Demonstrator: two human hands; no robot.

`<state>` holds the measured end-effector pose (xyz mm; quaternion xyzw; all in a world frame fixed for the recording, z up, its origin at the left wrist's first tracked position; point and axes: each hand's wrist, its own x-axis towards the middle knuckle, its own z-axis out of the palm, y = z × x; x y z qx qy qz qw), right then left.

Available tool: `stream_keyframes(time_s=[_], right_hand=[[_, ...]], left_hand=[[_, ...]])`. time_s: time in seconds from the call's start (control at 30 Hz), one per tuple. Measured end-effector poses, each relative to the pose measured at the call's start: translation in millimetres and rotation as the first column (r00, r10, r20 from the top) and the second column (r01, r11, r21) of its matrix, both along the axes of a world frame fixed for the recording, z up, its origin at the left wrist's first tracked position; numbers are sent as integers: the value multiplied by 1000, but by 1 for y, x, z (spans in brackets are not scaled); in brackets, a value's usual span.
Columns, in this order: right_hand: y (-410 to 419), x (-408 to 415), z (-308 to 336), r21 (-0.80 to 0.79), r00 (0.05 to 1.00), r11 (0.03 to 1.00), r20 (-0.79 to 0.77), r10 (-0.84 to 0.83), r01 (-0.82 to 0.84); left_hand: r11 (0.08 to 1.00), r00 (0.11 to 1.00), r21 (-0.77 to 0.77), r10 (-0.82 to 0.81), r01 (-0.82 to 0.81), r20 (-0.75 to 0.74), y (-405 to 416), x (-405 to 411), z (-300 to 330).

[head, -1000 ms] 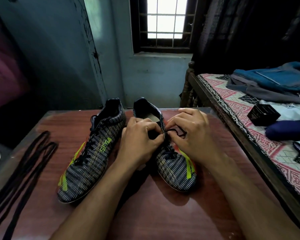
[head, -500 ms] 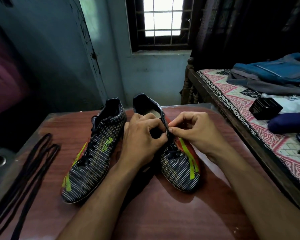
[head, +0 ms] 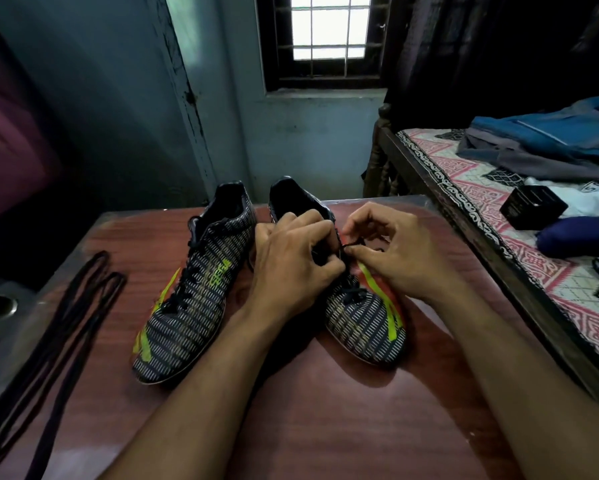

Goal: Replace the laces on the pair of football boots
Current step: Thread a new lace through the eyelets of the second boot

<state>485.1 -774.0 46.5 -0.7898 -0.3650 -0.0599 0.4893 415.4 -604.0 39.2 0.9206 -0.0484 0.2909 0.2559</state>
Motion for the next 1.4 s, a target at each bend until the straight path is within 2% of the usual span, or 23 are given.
stream_keyframes(time_s=[0.07, 0.17, 0.37, 0.47, 0.6, 0.73, 0.87, 0.93, 1.07, 1.2, 1.33, 1.4], right_hand=[[-3, 3, -2, -48, 999, 998, -4, -40, 39], [-7, 7, -3, -66, 990, 997, -134, -47, 39], [-13, 4, 3, 39, 916, 999, -398, 50, -38], [-16, 2, 8, 48, 888, 995, -450, 97, -84], [-16, 2, 8, -28, 924, 998, -381, 44, -59], [-14, -2, 10, 2, 953, 999, -301, 33, -35], [-10, -5, 11, -126, 998, 991, -59, 38, -45], [-12, -5, 14, -176, 998, 983, -46, 51, -59], [-20, -8, 25, -136, 964, 979, -241, 115, -151], [-11, -8, 19, -27, 929, 998, -368, 49, -63], [-8, -10, 18, 108, 836, 994, -544, 66, -8], [-7, -10, 18, 135, 839, 991, -538, 77, -4]], left_hand=[[999, 1000, 42, -5, 5, -3, 1, 0, -1], [998, 998, 44, -36, 38, -50, 7, 2, -1], [977, 981, -166, -155, 134, -117, 16, 1, 1], [970, 969, -181, -193, 164, -157, 16, 0, 4], [966, 942, -139, -245, 217, -229, 20, 0, 9], [953, 919, -130, -298, 272, -260, 32, 2, 11], [928, 898, -198, -360, 317, -253, 38, 4, 9], [908, 879, -252, -397, 334, -266, 37, 4, 9], [872, 855, -375, -432, 315, -287, 32, 1, 13], [842, 848, -474, -434, 260, -306, 28, -2, 14], [845, 868, -491, -393, 210, -304, 23, -4, 15], [874, 903, -456, -323, 170, -282, 18, -5, 14]])
